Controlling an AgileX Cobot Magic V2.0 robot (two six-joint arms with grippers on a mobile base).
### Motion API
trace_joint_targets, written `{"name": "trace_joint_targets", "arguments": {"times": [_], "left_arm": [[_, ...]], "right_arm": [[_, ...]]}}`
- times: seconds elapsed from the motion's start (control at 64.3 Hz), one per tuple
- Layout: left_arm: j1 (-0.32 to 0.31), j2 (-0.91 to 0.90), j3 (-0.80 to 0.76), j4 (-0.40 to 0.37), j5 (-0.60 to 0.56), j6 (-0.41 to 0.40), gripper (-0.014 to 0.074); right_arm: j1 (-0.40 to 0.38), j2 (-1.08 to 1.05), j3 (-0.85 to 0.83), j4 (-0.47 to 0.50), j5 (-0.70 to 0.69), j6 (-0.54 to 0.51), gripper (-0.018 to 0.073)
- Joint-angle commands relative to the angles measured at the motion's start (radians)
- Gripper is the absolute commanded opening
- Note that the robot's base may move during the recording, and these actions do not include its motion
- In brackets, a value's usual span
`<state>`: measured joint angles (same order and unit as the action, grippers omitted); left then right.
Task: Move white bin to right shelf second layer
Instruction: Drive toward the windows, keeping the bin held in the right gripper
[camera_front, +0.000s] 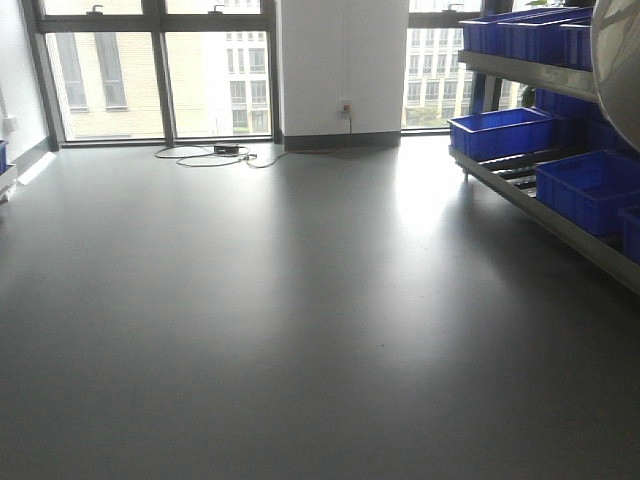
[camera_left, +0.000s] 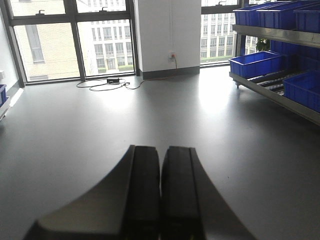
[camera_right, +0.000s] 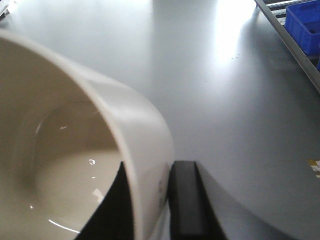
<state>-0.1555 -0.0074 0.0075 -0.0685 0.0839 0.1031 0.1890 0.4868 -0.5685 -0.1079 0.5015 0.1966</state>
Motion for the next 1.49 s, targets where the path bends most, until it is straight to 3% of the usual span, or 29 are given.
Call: {"name": "trace_joint_targets", "arguments": {"times": [0.0,1.477], "left_arm": [[-0.004,-0.014,0.037,-0.005,-0.084,-0.004,0.0085],[-0.004,-0.014,0.037,-0.005,-0.084,-0.004,0.0085]], "right_arm": [[-0.005,0.007,-0.033,-0.006,-0.104,0.001,0.0034],[-0.005,0.007,-0.033,-0.006,-0.104,0.001,0.0034]]}}
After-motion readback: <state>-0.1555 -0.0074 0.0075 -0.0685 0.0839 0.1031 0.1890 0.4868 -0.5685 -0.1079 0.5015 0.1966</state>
